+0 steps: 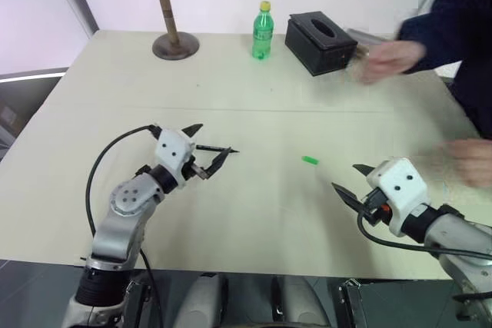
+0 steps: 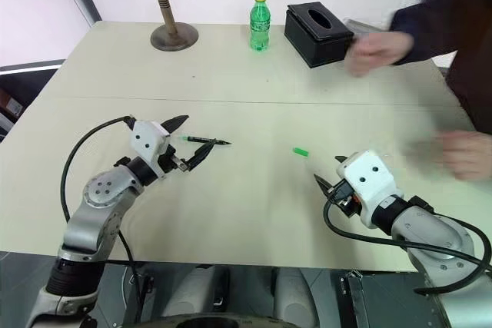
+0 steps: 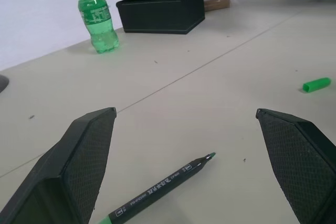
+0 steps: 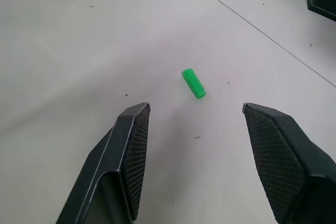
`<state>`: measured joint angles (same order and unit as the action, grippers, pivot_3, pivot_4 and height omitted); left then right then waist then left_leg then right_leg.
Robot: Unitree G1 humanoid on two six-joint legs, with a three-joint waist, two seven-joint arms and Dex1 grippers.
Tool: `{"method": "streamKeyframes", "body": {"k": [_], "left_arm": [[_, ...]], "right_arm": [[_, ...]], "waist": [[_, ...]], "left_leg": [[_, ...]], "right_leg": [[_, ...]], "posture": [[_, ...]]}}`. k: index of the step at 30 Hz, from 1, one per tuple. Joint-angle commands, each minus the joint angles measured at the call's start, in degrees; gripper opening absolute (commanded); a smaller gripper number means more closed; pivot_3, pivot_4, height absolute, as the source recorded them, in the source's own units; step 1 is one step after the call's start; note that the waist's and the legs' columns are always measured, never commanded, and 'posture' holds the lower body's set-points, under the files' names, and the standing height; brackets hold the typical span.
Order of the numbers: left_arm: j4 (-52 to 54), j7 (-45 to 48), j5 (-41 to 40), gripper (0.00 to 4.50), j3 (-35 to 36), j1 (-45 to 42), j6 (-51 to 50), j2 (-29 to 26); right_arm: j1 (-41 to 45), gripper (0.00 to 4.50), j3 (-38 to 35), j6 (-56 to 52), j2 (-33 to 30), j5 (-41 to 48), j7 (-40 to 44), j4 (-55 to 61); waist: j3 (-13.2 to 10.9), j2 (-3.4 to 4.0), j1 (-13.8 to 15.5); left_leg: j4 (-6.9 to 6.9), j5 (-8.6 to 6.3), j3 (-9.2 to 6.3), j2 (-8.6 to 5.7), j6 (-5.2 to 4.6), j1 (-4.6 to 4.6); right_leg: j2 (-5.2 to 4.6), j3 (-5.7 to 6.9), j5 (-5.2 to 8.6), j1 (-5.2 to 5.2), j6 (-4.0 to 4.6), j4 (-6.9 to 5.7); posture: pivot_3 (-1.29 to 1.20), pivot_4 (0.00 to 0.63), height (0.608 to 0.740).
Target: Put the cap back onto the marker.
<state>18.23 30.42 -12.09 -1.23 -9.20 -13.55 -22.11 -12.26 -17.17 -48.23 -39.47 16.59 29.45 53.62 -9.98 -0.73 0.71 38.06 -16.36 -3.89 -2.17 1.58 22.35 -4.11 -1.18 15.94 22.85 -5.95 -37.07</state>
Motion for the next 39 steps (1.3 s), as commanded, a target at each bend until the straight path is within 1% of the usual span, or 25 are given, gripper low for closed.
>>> {"method": "streamKeyframes", "body": {"k": [1, 8, 14, 19, 22, 29, 33, 35, 37, 39], "left_arm": [[2.9, -0.2, -1.3, 4.48, 1.0, 0.0, -0.6, -0.1], [3.4, -0.5, -1.5, 4.48, 1.2, -0.1, -1.3, -0.6], [2.0, -0.7, -1.2, 4.48, 1.9, -2.2, -1.2, -1.3], [0.4, 0.0, -1.5, 4.48, 2.3, -4.1, -1.9, -2.8], [-2.0, 1.4, -1.9, 4.48, 2.8, -6.7, -3.4, -4.6], [-8.7, 10.5, -4.3, 4.48, 2.0, -14.0, -11.8, -12.4], [-13.6, 21.6, -3.4, 4.48, -1.1, -17.2, -9.3, -18.8], [-20.4, 27.4, -1.8, 4.48, -3.0, -21.6, -6.1, -21.4], [-29.7, 31.3, 0.4, 4.48, -4.7, -27.9, -1.0, -21.7], [-37.7, 35.2, 1.4, 4.48, -6.1, -33.7, 1.7, -21.1]], "right_arm": [[0.7, 2.86, 0.2, 0.5, -0.4, 0.3, -0.3, 1.0], [1.3, 2.86, 1.2, 0.8, -0.3, 0.1, -0.3, 0.4], [2.4, 2.86, 2.5, 1.2, -0.2, -0.2, -0.5, -0.7], [3.4, 2.86, 3.7, 1.8, -0.2, -0.6, -0.8, -1.7], [4.4, 2.86, 4.9, 2.6, -0.2, -0.9, -0.9, -2.9], [8.2, 2.86, 9.4, 5.7, 0.7, -2.0, -1.6, -6.9], [9.7, 2.86, 11.9, 7.1, 1.8, -3.1, -2.5, -8.6], [10.5, 2.86, 13.3, 7.6, 2.4, -3.6, -3.0, -9.2], [10.7, 2.86, 14.1, 8.6, 2.8, -4.4, -3.3, -9.8], [11.2, 2.86, 14.3, 8.5, 3.4, -4.5, -3.9, -9.6]], "waist": [[0.0, 0.0, 0.0], [0.0, 0.0, 0.0], [0.0, 0.0, 0.0], [0.0, 0.0, 0.0], [0.0, 0.0, 0.0], [0.0, 0.01, -0.3], [0.0, 0.02, -0.5], [0.0, 0.02, -0.4], [0.0, 0.03, -0.1], [-0.1, -0.01, 0.0]], "left_leg": [[0.0, 0.0, 0.0, 0.0, 0.0, 0.0], [0.0, 0.0, 0.0, 0.0, 0.0, 0.0], [0.0, 0.0, 0.0, 0.0, 0.0, 0.0], [0.0, 0.0, 0.0, 0.0, 0.0, 0.0], [0.0, 0.0, 0.0, 0.0, 0.0, 0.0], [0.0, 0.0, 0.0, 0.01, 0.0, 0.0], [-0.03, 0.0, -0.01, 0.01, 0.0, 0.0], [-0.05, 0.0, 0.0, 0.01, 0.0, 0.01], [-0.05, 0.01, 0.0, 0.01, 0.01, 0.02], [-0.02, 0.02, -0.02, -0.01, 0.01, 0.03]], "right_leg": [[0.0, 0.0, 0.0, 0.0, 0.0, 0.0], [0.01, 0.0, 0.0, 0.01, 0.0, 0.0], [0.0, 0.0, 0.0, 0.01, 0.0, 0.0], [0.01, 0.0, 0.0, 0.0, 0.0, 0.0], [0.02, 0.02, 0.0, 0.01, 0.0, -0.01], [0.06, 0.03, 0.0, 0.04, 0.0, -0.03], [0.05, 0.03, 0.0, 0.06, 0.0, -0.04], [0.05, 0.03, 0.0, 0.08, 0.01, -0.04], [0.06, 0.05, 0.0, 0.09, 0.01, -0.04], [0.07, 0.08, 0.0, 0.07, 0.01, -0.03]], "posture": [[0.0, 0.15, 0.74], [0.0, 0.15, 0.74], [0.0, 0.15, 0.74], [0.0, 0.15, 0.74], [0.0, 0.15, 0.74], [0.0, 0.15, 0.74], [0.0, 0.15, 0.74], [0.0, 0.15, 0.74], [0.0, 0.15, 0.74], [0.0, 0.15, 0.74]]}}
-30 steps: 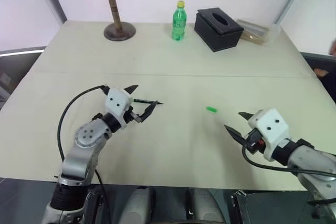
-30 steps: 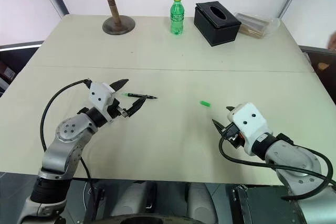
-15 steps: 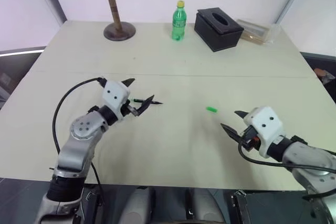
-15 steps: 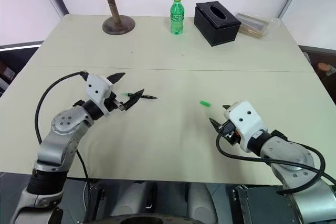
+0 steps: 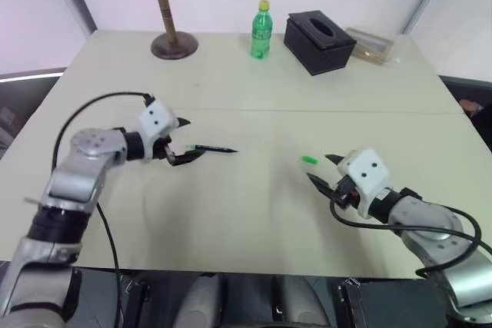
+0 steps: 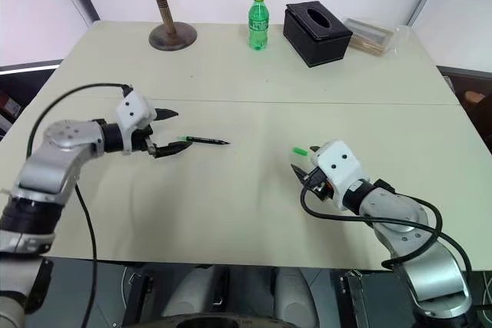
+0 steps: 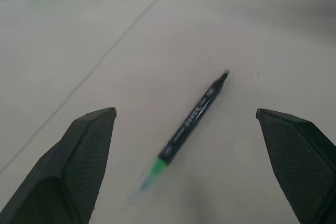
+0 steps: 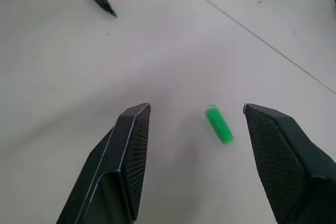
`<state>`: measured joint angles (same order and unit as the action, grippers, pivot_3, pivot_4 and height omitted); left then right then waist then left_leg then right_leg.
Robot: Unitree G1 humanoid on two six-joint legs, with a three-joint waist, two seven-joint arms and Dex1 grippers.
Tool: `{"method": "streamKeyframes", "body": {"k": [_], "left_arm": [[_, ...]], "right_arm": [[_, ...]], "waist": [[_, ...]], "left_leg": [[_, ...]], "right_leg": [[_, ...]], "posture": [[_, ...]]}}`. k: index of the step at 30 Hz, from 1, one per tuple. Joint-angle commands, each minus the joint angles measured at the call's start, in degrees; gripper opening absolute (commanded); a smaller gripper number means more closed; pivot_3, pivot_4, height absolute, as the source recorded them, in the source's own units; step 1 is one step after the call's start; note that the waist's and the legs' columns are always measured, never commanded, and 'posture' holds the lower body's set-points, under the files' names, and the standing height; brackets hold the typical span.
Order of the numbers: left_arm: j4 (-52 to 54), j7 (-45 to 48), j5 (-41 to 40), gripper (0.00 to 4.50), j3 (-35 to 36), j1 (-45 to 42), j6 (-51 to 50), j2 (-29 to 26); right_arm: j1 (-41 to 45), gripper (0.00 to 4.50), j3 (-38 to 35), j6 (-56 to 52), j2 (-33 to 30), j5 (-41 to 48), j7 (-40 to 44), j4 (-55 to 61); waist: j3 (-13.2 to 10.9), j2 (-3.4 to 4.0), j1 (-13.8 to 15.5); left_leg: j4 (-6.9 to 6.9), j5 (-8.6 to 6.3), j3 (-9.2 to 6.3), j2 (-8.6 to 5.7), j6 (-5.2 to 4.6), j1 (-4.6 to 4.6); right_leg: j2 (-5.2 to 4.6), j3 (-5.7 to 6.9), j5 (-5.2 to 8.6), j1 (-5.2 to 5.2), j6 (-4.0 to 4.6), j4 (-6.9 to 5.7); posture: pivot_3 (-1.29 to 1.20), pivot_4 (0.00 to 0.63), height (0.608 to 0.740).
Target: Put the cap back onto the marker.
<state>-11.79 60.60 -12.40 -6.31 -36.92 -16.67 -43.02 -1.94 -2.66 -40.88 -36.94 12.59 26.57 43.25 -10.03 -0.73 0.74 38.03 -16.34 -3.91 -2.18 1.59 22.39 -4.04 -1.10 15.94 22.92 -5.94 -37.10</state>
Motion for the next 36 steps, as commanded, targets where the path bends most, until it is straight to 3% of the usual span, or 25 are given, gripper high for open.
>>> {"method": "streamKeyframes", "body": {"k": [1, 11, 17, 35, 36], "left_arm": [[-11.3, 7.0, 2.3, 4.48, -1.6, -8.1, 6.5, 0.2], [-43.5, 20.2, 10.0, 4.48, -7.1, -23.8, 21.3, 9.9], [-54.7, 18.3, 16.6, 4.48, -9.5, -29.2, 28.6, 14.9], [-59.7, 16.8, 26.2, 4.48, -11.3, -29.4, 33.6, 14.1], [-59.7, 16.9, 26.4, 4.23, -11.4, -29.1, 33.8, 13.8]], "right_arm": [[1.2, 2.86, 0.0, 0.8, 1.2, -0.6, -1.4, 0.9], [-3.2, 2.86, 0.0, -0.4, 3.6, -2.4, -5.1, 5.3], [-6.6, 2.86, -0.7, -2.0, 5.2, -3.8, -7.7, 8.7], [-7.5, 2.86, -1.0, -4.5, 5.9, -4.4, -9.2, 11.3], [-7.2, 2.86, -1.1, -4.6, 5.8, -4.4, -9.0, 11.2]], "waist": [[0.0, -0.01, -0.1], [0.0, -0.09, -0.5], [-0.1, -0.13, -0.6], [-0.1, -0.14, -1.7], [-0.1, -0.14, -1.7]], "left_leg": [[0.01, 0.0, 0.01, 0.0, 0.0, 0.01], [0.01, -0.03, 0.1, -0.08, -0.07, 0.23], [0.04, -0.04, 0.1, -0.07, -0.07, 0.23], [0.06, -0.04, 0.09, 0.0, -0.08, 0.17], [0.06, -0.04, 0.09, 0.01, -0.07, 0.17]], "right_leg": [[0.0, -0.01, 0.0, 0.01, 0.0, 0.01], [0.01, -0.04, 0.02, 0.26, -0.05, -0.08], [0.08, -0.07, 0.02, 0.29, -0.06, -0.14], [0.25, -0.16, 0.01, 0.3, -0.05, -0.23], [0.26, -0.16, 0.01, 0.3, -0.05, -0.24]], "posture": [[0.0, 0.15, 0.74], [0.0, 0.15, 0.74], [0.0, 0.15, 0.74], [0.0, 0.15, 0.74], [0.0, 0.15, 0.74]]}}
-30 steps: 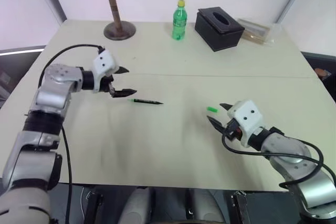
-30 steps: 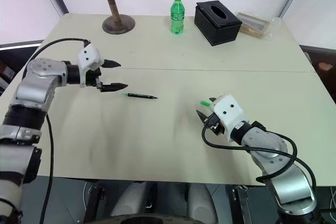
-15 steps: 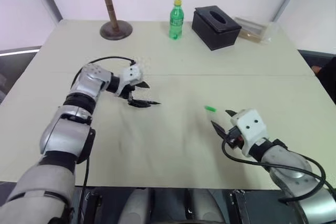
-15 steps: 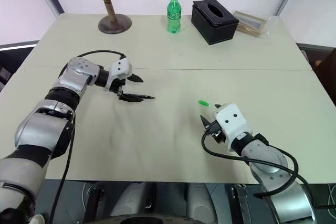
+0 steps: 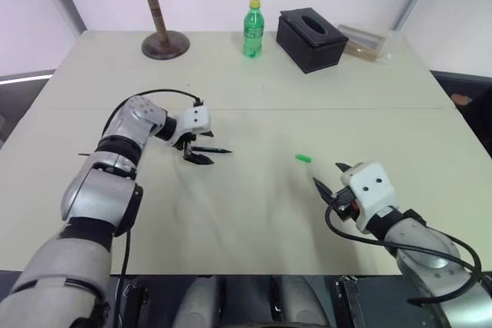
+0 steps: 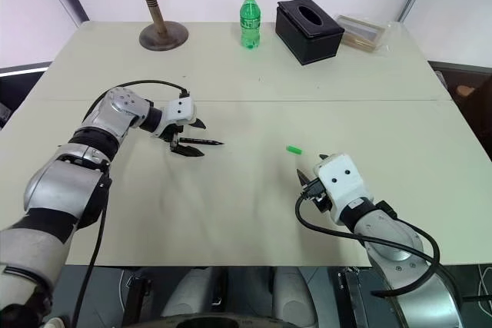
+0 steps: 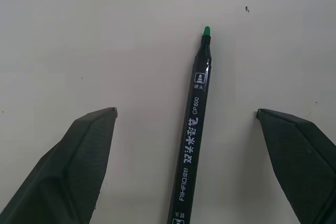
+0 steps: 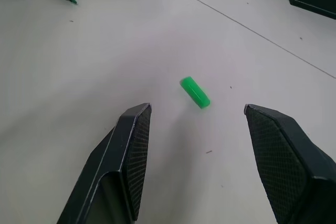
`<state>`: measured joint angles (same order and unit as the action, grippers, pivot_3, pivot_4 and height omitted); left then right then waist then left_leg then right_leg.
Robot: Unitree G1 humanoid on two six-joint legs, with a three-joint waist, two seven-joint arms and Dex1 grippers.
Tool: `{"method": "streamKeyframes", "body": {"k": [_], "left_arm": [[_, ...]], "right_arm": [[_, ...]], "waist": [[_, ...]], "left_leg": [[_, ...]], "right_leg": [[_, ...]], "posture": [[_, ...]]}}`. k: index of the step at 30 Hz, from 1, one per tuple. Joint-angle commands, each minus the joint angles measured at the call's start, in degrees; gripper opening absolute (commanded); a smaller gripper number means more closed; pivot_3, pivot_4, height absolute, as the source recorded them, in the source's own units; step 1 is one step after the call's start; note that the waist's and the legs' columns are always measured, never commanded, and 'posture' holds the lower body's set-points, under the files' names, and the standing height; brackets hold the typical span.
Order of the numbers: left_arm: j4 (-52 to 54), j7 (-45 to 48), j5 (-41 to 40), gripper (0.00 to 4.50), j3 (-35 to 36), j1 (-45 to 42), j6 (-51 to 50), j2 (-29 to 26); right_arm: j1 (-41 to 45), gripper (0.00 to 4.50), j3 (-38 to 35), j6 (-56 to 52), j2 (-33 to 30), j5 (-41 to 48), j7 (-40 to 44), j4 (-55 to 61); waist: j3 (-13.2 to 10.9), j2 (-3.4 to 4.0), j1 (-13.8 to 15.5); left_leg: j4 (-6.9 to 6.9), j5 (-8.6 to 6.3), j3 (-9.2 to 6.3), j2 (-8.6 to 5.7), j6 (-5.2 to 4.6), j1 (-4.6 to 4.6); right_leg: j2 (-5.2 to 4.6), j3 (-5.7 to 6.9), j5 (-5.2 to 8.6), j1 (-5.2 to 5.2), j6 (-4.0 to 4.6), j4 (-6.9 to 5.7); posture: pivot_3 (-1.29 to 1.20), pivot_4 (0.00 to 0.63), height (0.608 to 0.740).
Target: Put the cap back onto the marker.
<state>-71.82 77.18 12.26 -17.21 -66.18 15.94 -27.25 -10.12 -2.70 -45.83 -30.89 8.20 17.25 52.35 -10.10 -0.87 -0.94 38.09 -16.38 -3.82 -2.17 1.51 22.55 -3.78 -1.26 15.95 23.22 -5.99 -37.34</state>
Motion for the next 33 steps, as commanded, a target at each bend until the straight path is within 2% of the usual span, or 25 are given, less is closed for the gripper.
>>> {"method": "streamKeyframes", "body": {"k": [1, 2, 4, 9, 16, 22, 26, 33], "left_arm": [[0.4, 0.4, 1.7, 3.94, -0.4, 0.3, 1.1, -2.0], [0.4, 0.5, 1.7, 3.63, -0.2, 0.3, 1.0, -2.0], [0.5, 0.9, 1.7, 2.72, 0.0, 0.5, 0.9, -2.0], [0.8, 1.5, 1.5, 0.07, 0.4, 1.1, 0.9, -1.9], [1.5, 1.8, 0.9, 0.03, 0.9, 1.6, 2.1, -1.7], [6.7, -1.0, -4.7, 0.03, 6.0, 0.3, 6.3, 1.3], [13.3, 0.2, -7.1, 0.03, 7.0, 1.6, 7.2, 2.3], [31.8, 2.4, -10.1, 0.03, 5.8, 9.1, 0.9, 1.5]], "right_arm": [[1.2, 2.86, -1.2, 0.3, -0.3, 0.1, 0.4, 1.9], [1.3, 2.86, -1.3, 0.3, -0.4, 0.1, 0.6, 1.8], [1.6, 2.86, -1.4, 0.3, -0.5, 0.1, 0.9, 1.7], [1.7, 2.86, -1.8, 0.3, -0.7, 0.1, 1.6, 1.6], [1.7, 2.86, -2.2, -0.1, -1.0, 0.1, 2.1, 1.8], [2.8, 2.86, -4.1, 0.1, -2.7, 0.8, 4.2, 0.4], [5.2, 2.86, -5.3, 1.5, -4.9, 1.9, 7.4, -3.6], [14.7, 2.86, -3.8, 7.6, -9.0, 6.8, 19.2, -21.1]], "waist": [[0.0, 0.0, -0.1], [0.0, 0.0, 0.0], [0.0, 0.0, 0.1], [0.0, 0.0, 0.1], [0.0, 0.0, 0.1], [0.0, -0.05, 0.6], [0.0, -0.07, 0.3], [0.0, -0.03, -0.3]], "left_leg": [[0.0, 0.0, 0.0, 0.0, 0.0, -0.02], [0.0, 0.0, 0.01, 0.01, 0.0, -0.03], [0.01, 0.0, 0.01, 0.01, 0.0, -0.04], [0.08, 0.0, 0.01, 0.01, 0.0, -0.08], [0.08, 0.0, 0.01, 0.01, 0.0, -0.08], [0.12, 0.01, -0.01, 0.04, 0.01, -0.05], [0.15, 0.01, 0.02, 0.03, 0.01, -0.03], [0.1, 0.01, 0.12, 0.08, 0.01, -0.14]], "right_leg": [[0.01, -0.01, 0.0, 0.0, 0.0, -0.02], [0.01, -0.02, 0.0, 0.0, 0.0, -0.03], [0.01, -0.01, 0.0, -0.01, 0.0, -0.09], [0.01, -0.02, 0.0, -0.03, 0.01, -0.19], [0.01, -0.03, 0.0, -0.03, 0.01, -0.2], [-0.04, -0.02, 0.0, -0.03, 0.01, -0.21], [-0.1, -0.04, -0.01, -0.05, -0.01, -0.19], [0.06, -0.17, -0.02, -0.03, 0.01, -0.22]], "posture": [[0.0, 0.15, 0.74], [0.0, 0.15, 0.74], [0.0, 0.15, 0.74], [0.0, 0.15, 0.74], [0.0, 0.15, 0.74], [0.0, 0.15, 0.74], [0.0, 0.15, 0.74], [0.0, 0.15, 0.74]]}}
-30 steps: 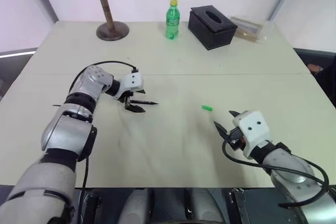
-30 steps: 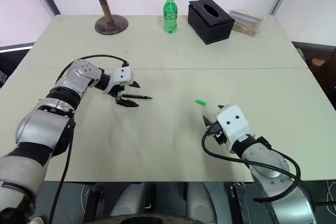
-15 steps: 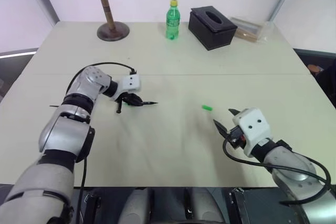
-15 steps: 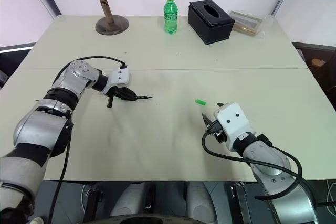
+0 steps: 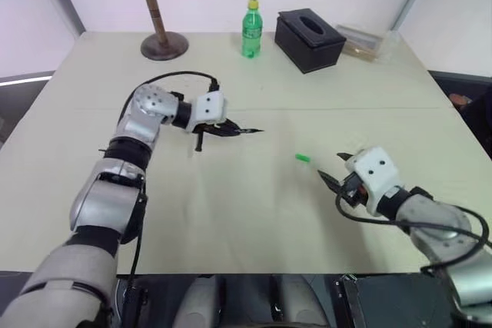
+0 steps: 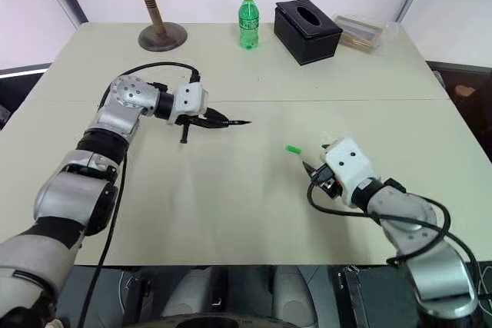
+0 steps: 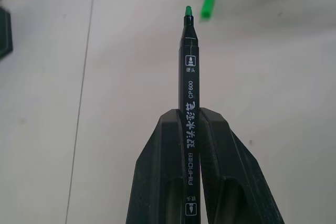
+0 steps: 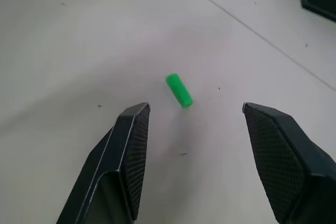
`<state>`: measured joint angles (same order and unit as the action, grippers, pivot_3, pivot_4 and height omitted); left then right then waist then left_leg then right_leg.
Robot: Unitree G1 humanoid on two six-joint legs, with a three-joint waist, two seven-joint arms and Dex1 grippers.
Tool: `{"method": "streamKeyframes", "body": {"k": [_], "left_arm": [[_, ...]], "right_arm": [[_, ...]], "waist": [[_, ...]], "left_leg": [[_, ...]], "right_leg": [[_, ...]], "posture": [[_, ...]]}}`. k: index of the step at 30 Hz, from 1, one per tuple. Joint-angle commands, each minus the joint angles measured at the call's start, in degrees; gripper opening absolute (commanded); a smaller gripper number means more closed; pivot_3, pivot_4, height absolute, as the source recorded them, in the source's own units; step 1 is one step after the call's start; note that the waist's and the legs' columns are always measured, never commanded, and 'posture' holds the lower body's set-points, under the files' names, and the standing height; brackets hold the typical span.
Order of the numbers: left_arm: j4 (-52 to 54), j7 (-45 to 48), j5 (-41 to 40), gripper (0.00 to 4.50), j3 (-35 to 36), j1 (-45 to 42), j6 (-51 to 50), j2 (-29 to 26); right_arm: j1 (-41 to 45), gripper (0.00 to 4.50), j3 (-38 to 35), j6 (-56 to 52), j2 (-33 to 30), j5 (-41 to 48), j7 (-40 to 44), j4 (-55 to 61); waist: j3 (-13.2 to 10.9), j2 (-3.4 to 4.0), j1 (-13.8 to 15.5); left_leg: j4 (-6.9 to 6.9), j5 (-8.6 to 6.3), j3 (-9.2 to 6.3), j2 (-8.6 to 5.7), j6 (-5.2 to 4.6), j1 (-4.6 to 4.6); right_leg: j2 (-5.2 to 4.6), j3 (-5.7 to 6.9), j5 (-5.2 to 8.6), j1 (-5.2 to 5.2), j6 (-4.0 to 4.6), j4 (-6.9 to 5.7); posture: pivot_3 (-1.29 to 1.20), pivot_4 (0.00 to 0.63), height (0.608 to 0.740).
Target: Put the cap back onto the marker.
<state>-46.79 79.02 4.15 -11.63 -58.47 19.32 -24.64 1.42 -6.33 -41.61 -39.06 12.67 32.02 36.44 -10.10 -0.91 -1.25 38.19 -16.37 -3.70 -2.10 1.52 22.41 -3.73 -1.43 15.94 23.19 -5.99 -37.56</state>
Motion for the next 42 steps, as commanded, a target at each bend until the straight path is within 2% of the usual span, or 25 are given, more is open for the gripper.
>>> {"method": "streamKeyframes", "body": {"k": [1, 5, 12, 23, 35, 38, 42], "left_arm": [[8.5, 0.4, -2.2, 0.03, 0.2, 2.0, -3.4, -1.3], [16.1, -0.9, -3.0, 0.03, 0.4, 5.4, -7.8, -2.8], [25.6, -2.4, -4.1, 0.03, 0.7, 9.7, -13.7, -6.2], [34.2, -4.4, -6.2, 0.03, 1.2, 13.2, -19.2, -11.2], [36.1, -5.9, -6.8, 0.03, 0.7, 13.4, -20.8, -13.3], [36.0, -6.1, -6.8, 0.0, 0.5, 13.2, -20.9, -13.2], [36.0, -6.3, -6.9, 0.0, 0.3, 13.1, -20.9, -13.0]], "right_arm": [[4.4, 2.86, 0.1, 4.3, -1.2, 2.7, 5.6, -7.2], [12.5, 2.86, 3.1, 9.1, -1.9, 3.0, 12.2, -19.7], [19.7, 2.86, 7.7, 16.4, -0.8, 1.2, 18.2, -33.0], [22.1, 2.86, 10.7, 24.6, 2.5, -1.8, 19.8, -44.0], [23.3, 2.86, 11.1, 27.4, 5.1, -3.1, 20.0, -49.5], [22.7, 1.9, 10.8, 27.8, 4.8, -3.2, 20.0, -49.6], [21.8, 0.03, 10.4, 27.9, 4.2, -3.5, 19.8, -49.7]], "waist": [[0.0, 0.0, 0.2], [0.0, 0.01, 0.3], [0.0, 0.01, 0.4], [0.0, 0.02, 0.4], [0.0, 0.04, 0.3], [0.0, 0.05, 0.3], [0.0, 0.04, 0.3]], "left_leg": [[0.01, 0.0, 0.0, 0.01, 0.0, 0.0], [0.03, 0.01, 0.01, 0.02, 0.01, 0.01], [0.03, 0.01, 0.02, 0.05, 0.02, 0.02], [0.03, 0.03, 0.02, 0.06, 0.05, 0.02], [0.03, 0.03, 0.03, 0.05, 0.06, 0.02], [0.03, 0.04, 0.03, 0.05, 0.06, 0.02], [0.03, 0.04, 0.03, 0.05, 0.06, 0.02]], "right_leg": [[0.0, 0.0, 0.0, 0.01, 0.0, -0.01], [-0.05, -0.02, 0.0, 0.01, 0.0, -0.02], [-0.06, -0.03, 0.0, 0.04, 0.0, -0.02], [-0.08, -0.03, 0.0, 0.06, 0.0, -0.04], [-0.09, -0.04, 0.0, 0.06, 0.01, -0.05], [-0.09, -0.04, 0.0, 0.06, 0.01, -0.06], [-0.09, -0.04, 0.0, 0.06, 0.01, -0.07]], "posture": [[0.0, 0.15, 0.74], [0.0, 0.15, 0.74], [0.0, 0.15, 0.74], [0.0, 0.15, 0.74], [0.0, 0.15, 0.74], [0.0, 0.15, 0.74], [0.0, 0.15, 0.74]]}}
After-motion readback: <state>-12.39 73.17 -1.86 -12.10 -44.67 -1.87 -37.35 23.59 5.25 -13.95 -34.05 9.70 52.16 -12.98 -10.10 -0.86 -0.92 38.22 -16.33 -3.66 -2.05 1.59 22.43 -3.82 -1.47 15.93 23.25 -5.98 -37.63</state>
